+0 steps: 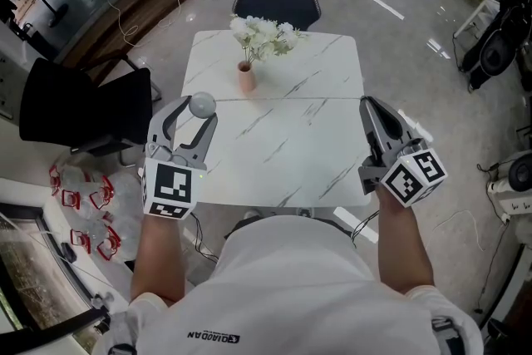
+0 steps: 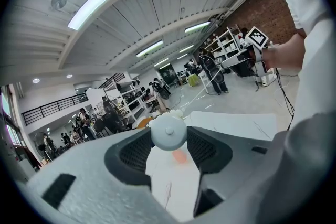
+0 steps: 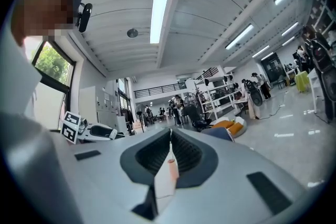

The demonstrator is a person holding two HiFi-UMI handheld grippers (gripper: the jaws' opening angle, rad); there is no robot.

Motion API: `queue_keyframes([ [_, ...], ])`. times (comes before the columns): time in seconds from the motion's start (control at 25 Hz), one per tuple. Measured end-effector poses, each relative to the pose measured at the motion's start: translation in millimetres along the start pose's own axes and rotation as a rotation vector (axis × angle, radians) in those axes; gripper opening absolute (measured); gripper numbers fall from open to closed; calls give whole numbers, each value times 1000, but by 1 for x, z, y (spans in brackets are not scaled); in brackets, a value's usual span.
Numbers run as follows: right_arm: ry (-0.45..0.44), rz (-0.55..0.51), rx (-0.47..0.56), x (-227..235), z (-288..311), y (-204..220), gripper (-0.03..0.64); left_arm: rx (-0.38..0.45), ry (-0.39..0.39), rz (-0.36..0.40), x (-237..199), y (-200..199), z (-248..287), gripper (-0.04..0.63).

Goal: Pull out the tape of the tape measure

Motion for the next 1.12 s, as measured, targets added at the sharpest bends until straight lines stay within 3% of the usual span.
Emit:
queue_keyframes([
  [0.8, 6, 57, -52, 10, 9, 25, 18, -52, 62, -15, 19, 15, 23, 222],
  [1.12, 35, 124, -152, 32, 25, 72, 18, -141, 162, -41, 45, 52, 64, 222],
])
Point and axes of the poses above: the fingertips, and each gripper's own axes: z forward along the fingers, x to its right, y out of its underside, the point moved 5 cm from there along -z, backward along the fingers, and after that the axes turned 14 degrees about -x, right-handed, at the moved point
